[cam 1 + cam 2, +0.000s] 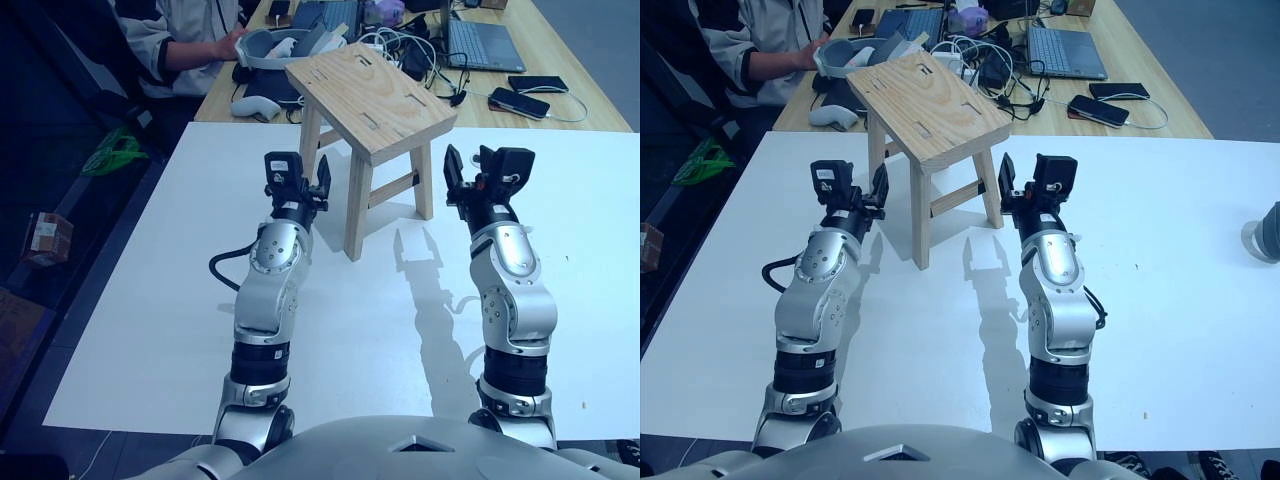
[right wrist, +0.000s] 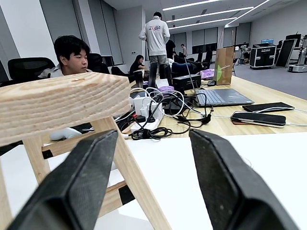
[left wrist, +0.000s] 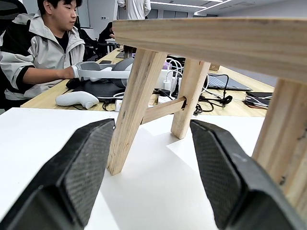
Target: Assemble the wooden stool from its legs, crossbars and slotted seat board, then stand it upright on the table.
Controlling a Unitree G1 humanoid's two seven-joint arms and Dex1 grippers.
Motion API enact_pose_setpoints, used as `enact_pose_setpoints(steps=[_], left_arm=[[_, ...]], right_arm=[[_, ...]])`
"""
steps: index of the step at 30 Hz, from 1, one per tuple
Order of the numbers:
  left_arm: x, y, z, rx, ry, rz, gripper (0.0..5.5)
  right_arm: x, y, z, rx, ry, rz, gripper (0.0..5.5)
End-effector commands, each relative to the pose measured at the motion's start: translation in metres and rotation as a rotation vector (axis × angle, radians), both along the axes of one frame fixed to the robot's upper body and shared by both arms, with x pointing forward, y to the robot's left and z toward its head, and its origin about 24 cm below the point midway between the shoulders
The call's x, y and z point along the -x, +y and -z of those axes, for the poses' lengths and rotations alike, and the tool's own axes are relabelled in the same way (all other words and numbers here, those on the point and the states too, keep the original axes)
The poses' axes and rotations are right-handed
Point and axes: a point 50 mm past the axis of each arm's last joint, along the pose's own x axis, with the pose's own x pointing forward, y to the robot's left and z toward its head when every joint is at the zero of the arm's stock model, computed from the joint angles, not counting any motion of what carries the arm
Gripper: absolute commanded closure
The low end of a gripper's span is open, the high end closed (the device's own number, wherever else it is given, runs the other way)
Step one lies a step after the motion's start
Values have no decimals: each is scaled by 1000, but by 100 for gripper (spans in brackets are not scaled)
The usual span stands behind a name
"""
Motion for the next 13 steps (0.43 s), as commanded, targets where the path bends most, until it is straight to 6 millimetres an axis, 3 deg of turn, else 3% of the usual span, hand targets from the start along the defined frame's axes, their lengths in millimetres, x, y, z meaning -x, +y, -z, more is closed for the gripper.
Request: enact_pose_setpoints(steps=[1, 13], left_arm=[[1, 1, 3, -1, 22, -2, 258], [-4, 5, 3, -31, 21, -16, 258]], right_arm=[[0, 0, 2, -5, 5, 3, 276], [-10, 4, 5, 19, 1, -26, 276]])
